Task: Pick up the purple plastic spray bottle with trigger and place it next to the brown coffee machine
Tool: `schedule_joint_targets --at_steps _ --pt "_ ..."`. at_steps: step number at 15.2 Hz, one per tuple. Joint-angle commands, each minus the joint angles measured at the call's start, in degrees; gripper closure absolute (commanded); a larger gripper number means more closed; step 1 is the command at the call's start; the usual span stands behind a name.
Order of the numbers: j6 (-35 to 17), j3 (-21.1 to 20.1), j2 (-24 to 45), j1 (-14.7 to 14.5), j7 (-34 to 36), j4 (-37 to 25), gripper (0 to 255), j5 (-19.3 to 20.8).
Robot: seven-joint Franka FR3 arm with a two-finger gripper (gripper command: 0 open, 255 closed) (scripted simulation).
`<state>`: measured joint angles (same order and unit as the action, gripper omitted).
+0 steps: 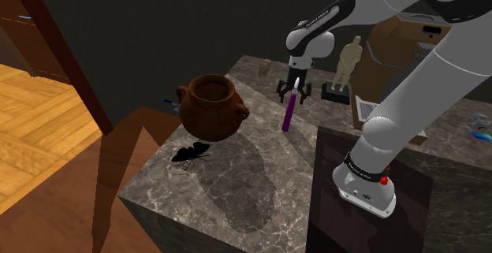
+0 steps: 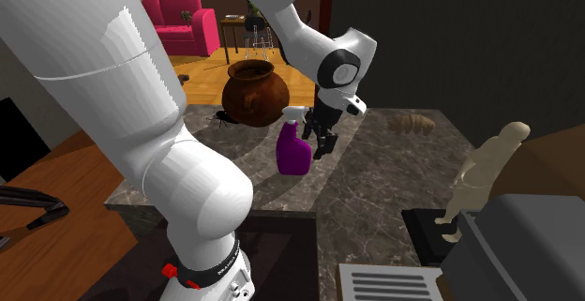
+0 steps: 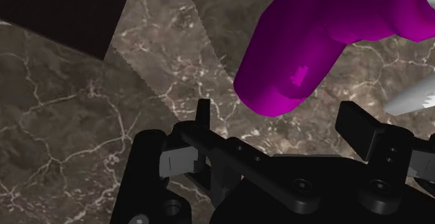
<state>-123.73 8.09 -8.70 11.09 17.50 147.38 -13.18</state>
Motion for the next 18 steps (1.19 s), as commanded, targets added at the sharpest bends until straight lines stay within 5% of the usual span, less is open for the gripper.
schedule_joint_targets --at_steps 1,4,5,18 --pt "-0.1 0.0 0.0 0.0 0.0 0.1 0 0.0" --pt "-0.1 0.0 0.0 0.0 0.0 0.0 0 0.0" --pt "-0.1 0.0 0.0 0.0 0.0 0.0 255 0.0" --pt "3.3 -0.1 -2.5 0.2 1.1 -1.0 255 0.9"
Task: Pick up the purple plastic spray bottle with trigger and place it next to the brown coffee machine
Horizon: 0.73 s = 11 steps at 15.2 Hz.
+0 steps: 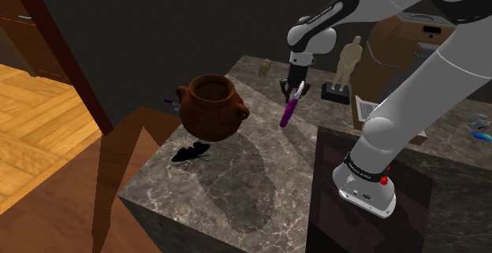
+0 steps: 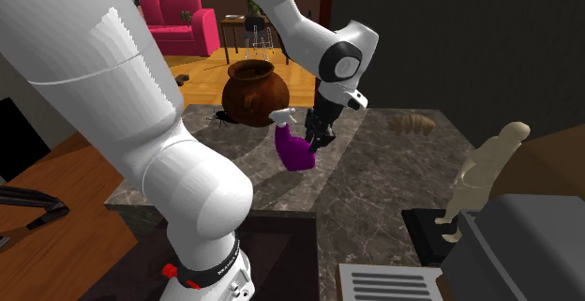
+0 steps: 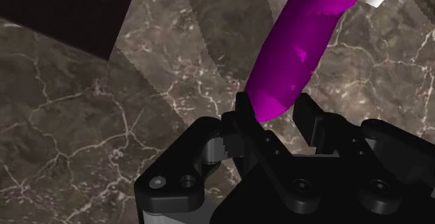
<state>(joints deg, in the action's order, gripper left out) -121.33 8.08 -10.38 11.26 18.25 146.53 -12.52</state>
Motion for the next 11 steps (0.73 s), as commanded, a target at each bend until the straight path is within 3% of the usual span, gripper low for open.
schedule_joint_targets --at_steps 1,11 --pt "1.7 -0.1 -1.4 0.1 0.6 -0.4 255 0.4" --pt "10.1 -0.3 -6.3 0.5 2.9 -4.1 255 1.9"
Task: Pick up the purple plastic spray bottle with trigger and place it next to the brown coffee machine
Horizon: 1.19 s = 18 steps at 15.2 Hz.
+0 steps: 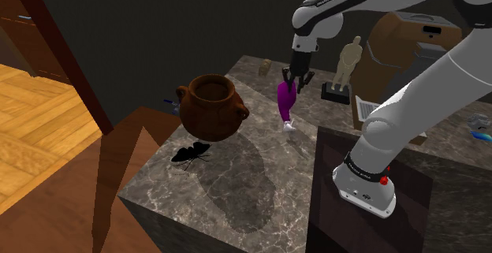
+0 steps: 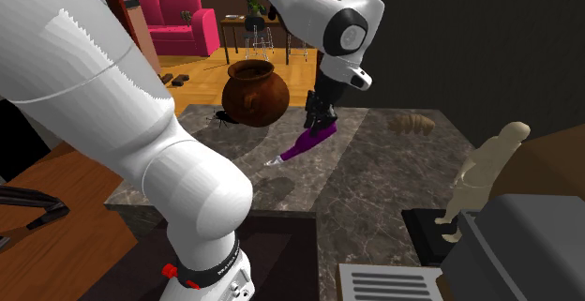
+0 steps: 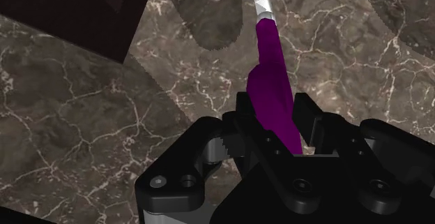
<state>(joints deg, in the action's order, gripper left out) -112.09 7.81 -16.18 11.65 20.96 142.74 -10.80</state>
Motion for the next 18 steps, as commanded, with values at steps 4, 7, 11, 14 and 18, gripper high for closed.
schedule_joint_targets --at_steps 4,7,11,14,18 --pt "4.1 -0.1 -2.1 0.2 1.0 -2.1 255 0.6" --pt "6.6 -0.1 -3.1 0.2 1.5 -3.6 255 0.8" --pt "9.8 -0.2 -4.2 0.3 2.2 -5.8 255 1.0" --pt "12.1 -0.2 -4.9 0.3 2.7 -7.5 255 1.2" --pt "15.3 -0.3 -5.6 0.3 3.3 -9.9 255 1.3"
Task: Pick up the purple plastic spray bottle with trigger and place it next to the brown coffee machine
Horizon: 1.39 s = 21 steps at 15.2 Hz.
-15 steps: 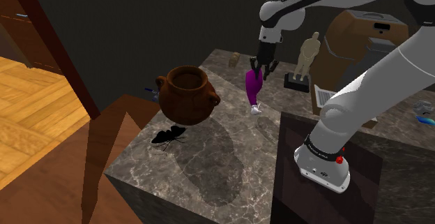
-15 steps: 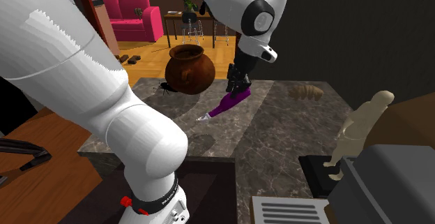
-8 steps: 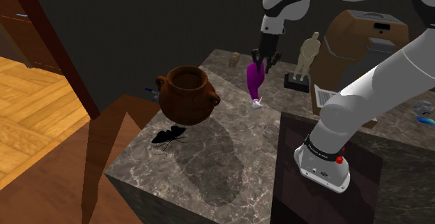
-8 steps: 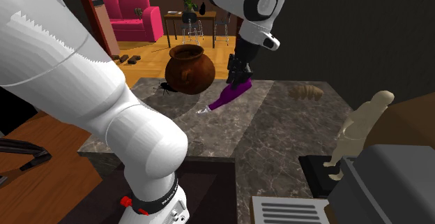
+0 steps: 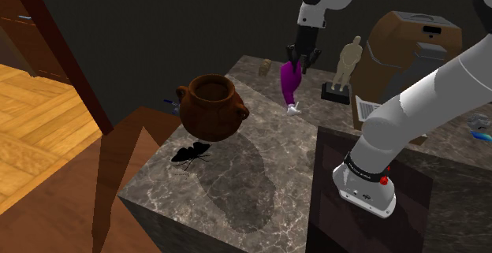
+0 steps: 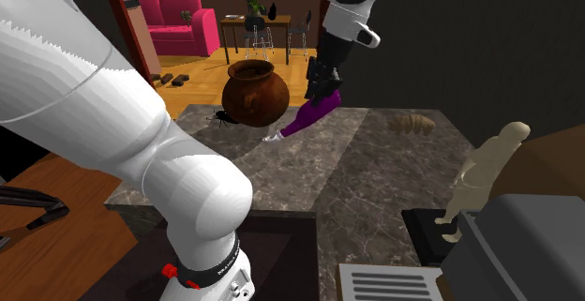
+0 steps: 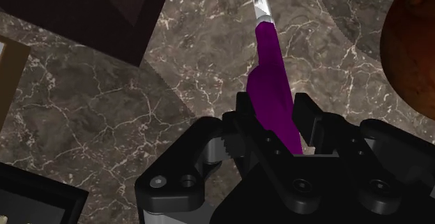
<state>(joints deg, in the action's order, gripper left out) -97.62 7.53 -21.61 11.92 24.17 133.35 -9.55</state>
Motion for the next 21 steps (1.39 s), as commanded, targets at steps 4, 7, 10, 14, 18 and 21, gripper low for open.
schedule_joint_targets --at_steps 4,7,10,14,18,21 --pt "3.9 0.0 -0.7 0.0 0.7 -3.2 255 0.1" --pt "6.2 0.0 -1.0 0.0 1.1 -5.3 255 0.2" --pt "8.4 0.0 -1.1 0.0 1.6 -7.5 255 0.2" --pt "11.4 0.0 -1.1 -0.1 2.1 -10.5 255 0.1" --pt "14.4 0.0 -0.9 -0.2 2.6 -13.8 255 0.1" --pt "16.7 0.1 -0.6 -0.2 3.0 -16.4 255 0.0"
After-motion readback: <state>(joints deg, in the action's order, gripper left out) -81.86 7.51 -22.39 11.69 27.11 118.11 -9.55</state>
